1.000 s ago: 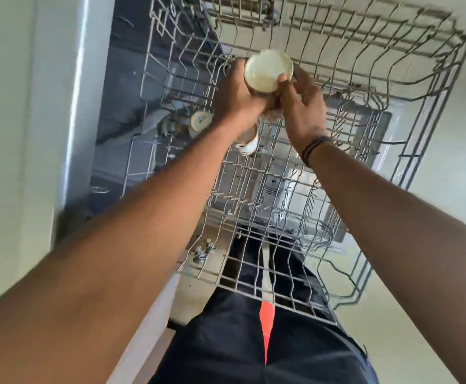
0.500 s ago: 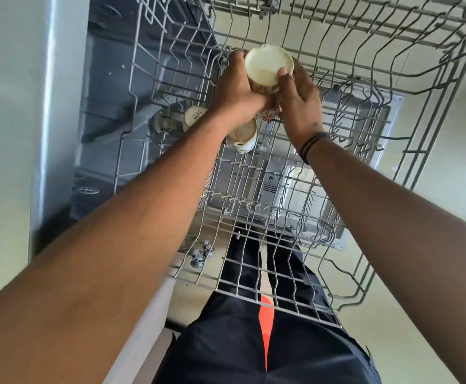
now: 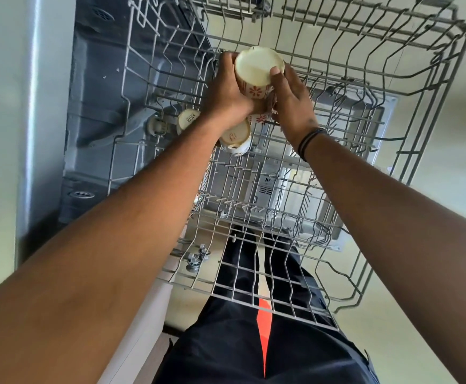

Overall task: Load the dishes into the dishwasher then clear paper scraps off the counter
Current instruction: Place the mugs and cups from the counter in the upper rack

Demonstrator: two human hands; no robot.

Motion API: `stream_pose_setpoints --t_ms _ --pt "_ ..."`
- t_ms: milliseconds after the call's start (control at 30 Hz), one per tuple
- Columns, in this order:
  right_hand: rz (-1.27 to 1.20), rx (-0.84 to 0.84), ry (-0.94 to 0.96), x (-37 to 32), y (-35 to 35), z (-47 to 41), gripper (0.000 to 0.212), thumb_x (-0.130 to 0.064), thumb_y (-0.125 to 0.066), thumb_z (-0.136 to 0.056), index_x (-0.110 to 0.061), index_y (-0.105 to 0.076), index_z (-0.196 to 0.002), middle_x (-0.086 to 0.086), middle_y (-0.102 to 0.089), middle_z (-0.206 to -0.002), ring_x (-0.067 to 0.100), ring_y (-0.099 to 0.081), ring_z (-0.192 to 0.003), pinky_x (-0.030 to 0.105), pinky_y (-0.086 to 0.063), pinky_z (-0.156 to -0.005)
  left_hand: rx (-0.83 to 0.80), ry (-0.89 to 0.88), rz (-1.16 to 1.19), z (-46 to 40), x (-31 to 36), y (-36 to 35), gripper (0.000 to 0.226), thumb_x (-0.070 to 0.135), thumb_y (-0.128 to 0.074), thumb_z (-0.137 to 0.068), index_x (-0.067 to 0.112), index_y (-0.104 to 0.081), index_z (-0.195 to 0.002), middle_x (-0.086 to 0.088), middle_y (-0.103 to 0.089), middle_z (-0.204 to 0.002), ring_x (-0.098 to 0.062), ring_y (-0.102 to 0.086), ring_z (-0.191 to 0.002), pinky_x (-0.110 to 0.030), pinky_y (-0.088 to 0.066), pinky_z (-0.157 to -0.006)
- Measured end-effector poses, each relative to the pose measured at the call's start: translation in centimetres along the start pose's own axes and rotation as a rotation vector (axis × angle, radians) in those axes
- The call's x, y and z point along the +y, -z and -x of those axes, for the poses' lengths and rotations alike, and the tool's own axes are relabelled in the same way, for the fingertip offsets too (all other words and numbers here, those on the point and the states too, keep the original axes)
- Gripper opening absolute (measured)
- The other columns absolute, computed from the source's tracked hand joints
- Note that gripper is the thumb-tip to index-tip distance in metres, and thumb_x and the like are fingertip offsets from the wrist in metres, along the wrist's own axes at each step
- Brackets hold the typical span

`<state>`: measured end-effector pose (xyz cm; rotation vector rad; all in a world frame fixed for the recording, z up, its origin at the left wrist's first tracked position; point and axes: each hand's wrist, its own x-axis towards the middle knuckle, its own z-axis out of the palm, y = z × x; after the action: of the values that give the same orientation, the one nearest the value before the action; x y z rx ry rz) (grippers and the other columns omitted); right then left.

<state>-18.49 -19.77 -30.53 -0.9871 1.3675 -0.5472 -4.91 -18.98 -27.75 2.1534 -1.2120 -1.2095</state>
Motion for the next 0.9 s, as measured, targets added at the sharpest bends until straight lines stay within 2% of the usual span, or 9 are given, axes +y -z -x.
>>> stream_pose_setpoints --t_ms 133,300,367,500,567,667,733,800,900 --pt "-0.018 -0.008 -0.002 -0.5 0.2 0.1 0.082 -0.077 -0.046 -0.074 -0.031 -0.050 -0.141 -0.002 -0.060 -0.135 0.020 -0.059 -0.121 0.049 -0.053 -0.098 0.024 0.007 0.017 -0.1 -0.2 -0.3 0.093 0.027 -0.095 -0.062 0.019 -0.043 -0.138 0.011 -0.054 -0.116 -0.011 -0.053 -0.106 -0.014 -0.045 -0.074" --pt "-0.066 -0.029 -0.021 -0.9 0.1 0.2 0.058 -0.068 -0.048 -0.081 -0.030 -0.059 -0.123 -0.002 -0.067 -0.121 0.020 -0.065 -0.113 0.049 -0.056 -0.093 0.045 0.030 0.061 -0.2 -0.4 -0.7 0.093 0.025 -0.096 -0.060 0.021 -0.046 -0.138 0.013 -0.057 -0.115 -0.011 -0.056 -0.107 -0.028 -0.052 -0.091" --pt "-0.073 -0.031 -0.017 -1.2 0.1 0.4 0.053 -0.059 -0.046 -0.089 -0.026 -0.058 -0.128 -0.002 -0.066 -0.122 0.020 -0.064 -0.113 0.048 -0.056 -0.094 0.075 0.023 0.091 -0.1 -0.5 -0.8 0.093 0.025 -0.097 -0.059 0.020 -0.048 -0.138 0.010 -0.058 -0.119 -0.012 -0.057 -0.110 -0.032 -0.054 -0.094" --pt "-0.080 -0.003 0.018 -1.7 0.3 0.7 0.055 -0.055 -0.047 -0.091 -0.021 -0.059 -0.133 -0.003 -0.066 -0.123 0.016 -0.063 -0.114 0.046 -0.057 -0.092 0.157 0.010 0.164 0.6 -0.7 -1.3 0.101 0.040 -0.098 -0.047 0.022 -0.051 -0.135 0.007 -0.062 -0.124 -0.012 -0.061 -0.112 -0.037 -0.058 -0.090" --pt "-0.062 0.036 0.059 -2.1 0.6 0.9 0.055 -0.057 -0.049 -0.090 -0.022 -0.063 -0.129 -0.005 -0.068 -0.119 0.011 -0.064 -0.111 0.042 -0.059 -0.089 0.166 0.010 0.214 0.9 -0.4 -1.4 0.101 0.044 -0.097 -0.044 0.021 -0.051 -0.131 0.006 -0.063 -0.121 -0.010 -0.063 -0.108 -0.033 -0.060 -0.085" --pt "-0.005 0.119 0.108 -2.7 1.2 0.9 0.059 -0.063 -0.056 -0.085 -0.021 -0.068 -0.124 -0.007 -0.072 -0.111 0.005 -0.067 -0.103 0.033 -0.060 -0.084 0.087 0.044 0.339 1.0 0.4 -1.3 0.089 0.028 -0.097 -0.058 0.014 -0.045 -0.129 -0.001 -0.064 -0.117 -0.011 -0.066 -0.101 -0.026 -0.061 -0.074" --pt "0.083 0.142 0.129 -2.9 1.4 0.8 0.063 -0.070 -0.059 -0.079 -0.025 -0.070 -0.122 -0.008 -0.073 -0.110 0.006 -0.069 -0.102 0.035 -0.060 -0.084 0.034 0.081 0.363 0.8 0.7 -1.0 0.079 0.030 -0.091 -0.068 0.012 -0.044 -0.129 -0.003 -0.066 -0.114 -0.013 -0.070 -0.096 -0.028 -0.062 -0.069" --pt "0.155 0.145 0.125 -2.9 1.6 0.8 0.063 -0.070 -0.062 -0.077 -0.028 -0.069 -0.123 -0.009 -0.074 -0.109 0.005 -0.069 -0.100 0.036 -0.060 -0.084 -0.013 0.106 0.313 0.6 0.7 -0.6 0.065 0.037 -0.084 -0.077 0.012 -0.052 -0.128 -0.002 -0.071 -0.108 -0.012 -0.072 -0.089 -0.022 -0.057 -0.064" --pt "0.235 0.139 0.120 -2.9 1.6 0.8 0.054 -0.055 -0.066 -0.084 -0.023 -0.067 -0.127 -0.016 -0.069 -0.108 -0.003 -0.065 -0.093 0.025 -0.057 -0.083 -0.085 0.079 0.171 0.6 0.4 0.1 0.040 0.042 -0.076 -0.085 0.012 -0.071 -0.111 0.004 -0.076 -0.094 -0.002 -0.073 -0.075 -0.015 -0.052 -0.062"
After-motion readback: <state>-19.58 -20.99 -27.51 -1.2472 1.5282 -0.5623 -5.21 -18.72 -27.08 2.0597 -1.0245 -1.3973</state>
